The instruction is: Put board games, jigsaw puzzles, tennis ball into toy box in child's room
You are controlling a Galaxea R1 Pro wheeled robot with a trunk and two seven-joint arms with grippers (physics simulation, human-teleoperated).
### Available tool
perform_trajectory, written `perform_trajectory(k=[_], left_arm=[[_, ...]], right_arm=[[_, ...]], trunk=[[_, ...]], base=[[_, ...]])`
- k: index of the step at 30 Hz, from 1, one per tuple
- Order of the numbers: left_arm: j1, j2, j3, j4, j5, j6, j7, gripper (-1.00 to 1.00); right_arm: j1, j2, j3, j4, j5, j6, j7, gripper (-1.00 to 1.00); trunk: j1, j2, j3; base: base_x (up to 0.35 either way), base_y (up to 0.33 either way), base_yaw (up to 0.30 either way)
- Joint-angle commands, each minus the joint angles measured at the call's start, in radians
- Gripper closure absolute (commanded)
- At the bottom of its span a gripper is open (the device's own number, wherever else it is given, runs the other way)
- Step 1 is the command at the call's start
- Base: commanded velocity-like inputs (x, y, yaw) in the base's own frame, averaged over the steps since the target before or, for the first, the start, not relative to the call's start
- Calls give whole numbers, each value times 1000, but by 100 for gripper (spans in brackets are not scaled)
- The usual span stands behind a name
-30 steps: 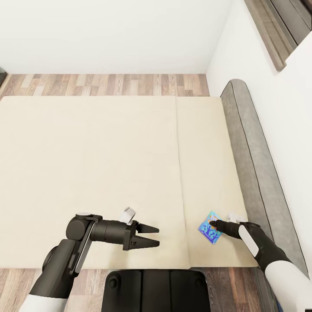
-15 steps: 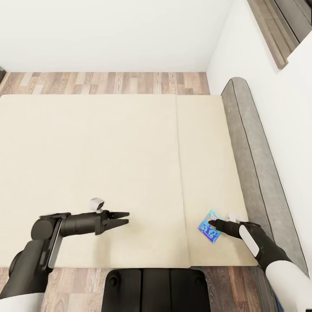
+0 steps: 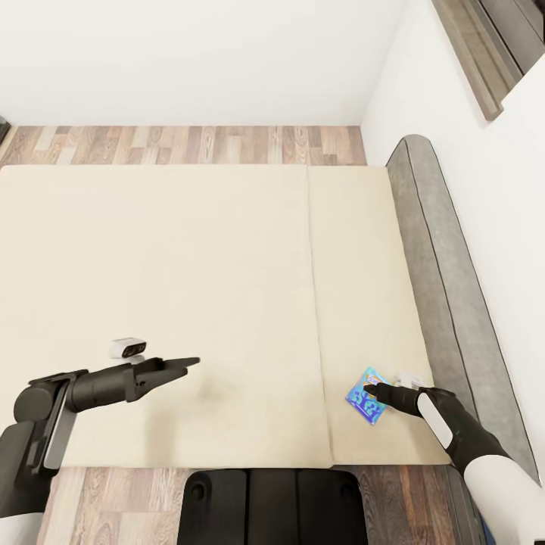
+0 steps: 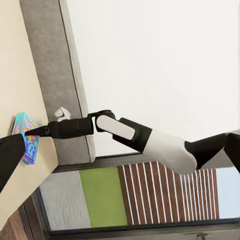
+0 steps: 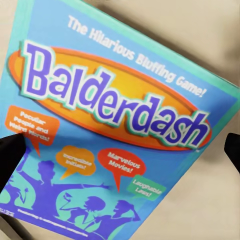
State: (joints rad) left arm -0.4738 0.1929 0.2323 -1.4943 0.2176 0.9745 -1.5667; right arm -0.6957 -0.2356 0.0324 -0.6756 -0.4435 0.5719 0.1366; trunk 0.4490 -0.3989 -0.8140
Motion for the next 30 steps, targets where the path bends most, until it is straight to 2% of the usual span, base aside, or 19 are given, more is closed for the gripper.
perform_trajectory(k=[1, 16, 30], left_arm=[[-1, 1, 0, 0, 3, 10, -4, -100], [0, 2, -1, 0, 10, 10, -4, -100], [0, 2, -4, 0, 10, 9, -4, -100]], right_arm=[[1, 2, 3, -1, -8, 4, 6, -100], [1, 2, 3, -1, -9, 3, 13, -100], [1, 1, 1, 1, -9, 4, 102, -100]], trunk=[[1, -1, -1], [1, -1, -1], [1, -1, -1]], base=[[0, 0, 0], [0, 0, 0], [0, 0, 0]])
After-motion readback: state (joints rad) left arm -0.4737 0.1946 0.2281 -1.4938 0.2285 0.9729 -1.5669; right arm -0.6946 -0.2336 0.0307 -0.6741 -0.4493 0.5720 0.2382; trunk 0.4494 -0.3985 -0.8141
